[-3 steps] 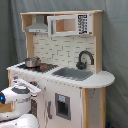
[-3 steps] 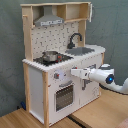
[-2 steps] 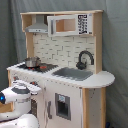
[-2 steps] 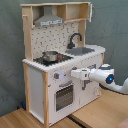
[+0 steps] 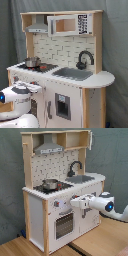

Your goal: Play with the kitchen

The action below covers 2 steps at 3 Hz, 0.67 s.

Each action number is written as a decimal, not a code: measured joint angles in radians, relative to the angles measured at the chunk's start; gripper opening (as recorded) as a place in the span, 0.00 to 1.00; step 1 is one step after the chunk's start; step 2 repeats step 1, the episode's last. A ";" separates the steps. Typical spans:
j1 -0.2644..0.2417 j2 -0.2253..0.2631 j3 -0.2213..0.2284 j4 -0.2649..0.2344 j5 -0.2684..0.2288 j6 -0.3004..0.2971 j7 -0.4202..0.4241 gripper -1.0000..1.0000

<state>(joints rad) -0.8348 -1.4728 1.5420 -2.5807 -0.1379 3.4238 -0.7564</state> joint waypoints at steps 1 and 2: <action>0.000 0.000 0.000 0.000 0.000 -0.001 0.002 1.00; 0.000 0.000 0.000 0.000 0.000 -0.001 0.002 1.00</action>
